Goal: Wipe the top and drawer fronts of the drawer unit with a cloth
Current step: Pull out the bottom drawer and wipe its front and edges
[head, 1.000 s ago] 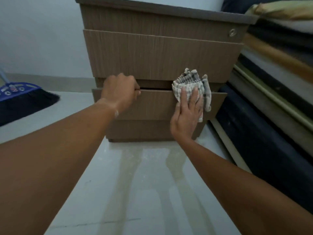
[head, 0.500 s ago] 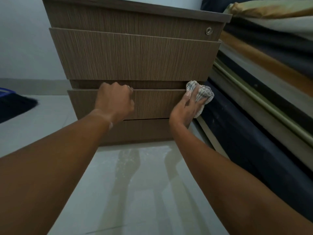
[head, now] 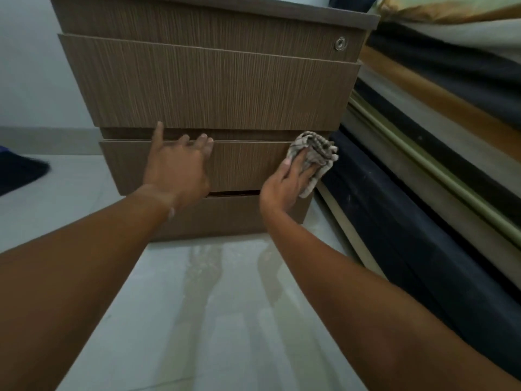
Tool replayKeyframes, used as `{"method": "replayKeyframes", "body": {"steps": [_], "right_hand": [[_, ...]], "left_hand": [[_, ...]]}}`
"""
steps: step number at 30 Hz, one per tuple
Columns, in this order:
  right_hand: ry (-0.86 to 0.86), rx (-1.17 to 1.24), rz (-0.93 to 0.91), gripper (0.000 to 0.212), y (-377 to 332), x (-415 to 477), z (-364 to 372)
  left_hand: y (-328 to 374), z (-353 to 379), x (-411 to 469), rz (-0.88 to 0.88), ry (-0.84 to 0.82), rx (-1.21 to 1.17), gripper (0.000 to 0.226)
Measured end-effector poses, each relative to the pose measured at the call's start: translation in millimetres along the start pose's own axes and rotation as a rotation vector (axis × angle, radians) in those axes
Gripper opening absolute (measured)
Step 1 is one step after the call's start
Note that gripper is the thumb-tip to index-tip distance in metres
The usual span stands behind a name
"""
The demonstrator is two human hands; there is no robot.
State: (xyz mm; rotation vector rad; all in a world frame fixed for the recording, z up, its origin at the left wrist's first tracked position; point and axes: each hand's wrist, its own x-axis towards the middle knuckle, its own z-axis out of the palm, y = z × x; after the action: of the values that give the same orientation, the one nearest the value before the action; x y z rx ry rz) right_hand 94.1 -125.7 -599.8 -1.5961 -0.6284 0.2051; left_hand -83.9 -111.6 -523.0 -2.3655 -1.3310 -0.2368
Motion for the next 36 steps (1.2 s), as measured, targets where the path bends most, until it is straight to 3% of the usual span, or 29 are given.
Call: {"method": "replayKeyframes", "body": {"steps": [4, 7, 10, 13, 15, 17, 21, 23, 25, 27, 31, 36], "right_hand": [[0.106, 0.106, 0.143, 0.052, 0, 29, -10], [0.201, 0.22, 0.336, 0.044, 7, 33, -18], [0.238, 0.218, 0.395, 0.04, 16, 31, -31], [0.193, 0.168, 0.383, 0.037, 30, 11, -34], [0.137, 0.129, 0.352, 0.036, 44, -13, -29], [0.095, 0.114, 0.341, 0.037, 55, -35, -19], [0.109, 0.118, 0.345, 0.049, 52, -48, 1], [0.106, 0.049, 0.288, 0.056, 50, -49, 5], [0.065, -0.027, 0.31, 0.06, 53, -51, 6], [-0.035, -0.063, 0.347, 0.059, 57, -62, 10], [-0.393, -0.177, 0.057, 0.056, 51, -98, 34], [-0.285, -0.362, 0.053, 0.047, 28, -105, 62]], "left_hand": [[0, 8, 0, 0.032, -0.097, 0.073, 0.06], [1, 7, 3, 0.024, -0.052, -0.007, 0.063], [-1, 9, 5, 0.07, 0.04, -0.074, 0.057], [5, 24, 1, 0.191, 0.103, -0.139, 0.039], [13, 39, -5, 0.212, 0.05, -0.207, 0.028], [24, 54, -11, 0.201, -0.034, -0.235, 0.029], [43, 80, -21, 0.009, -0.198, -0.267, 0.04], [46, 90, -28, -0.005, -0.183, -0.234, 0.054], [44, 92, -24, -0.036, -0.157, -0.242, 0.051], [38, 88, -15, -0.034, -0.158, -0.247, 0.035], [24, 70, -3, 0.071, -0.256, -0.249, 0.021], [7, 69, 5, 0.073, -0.349, -0.38, 0.021]]}}
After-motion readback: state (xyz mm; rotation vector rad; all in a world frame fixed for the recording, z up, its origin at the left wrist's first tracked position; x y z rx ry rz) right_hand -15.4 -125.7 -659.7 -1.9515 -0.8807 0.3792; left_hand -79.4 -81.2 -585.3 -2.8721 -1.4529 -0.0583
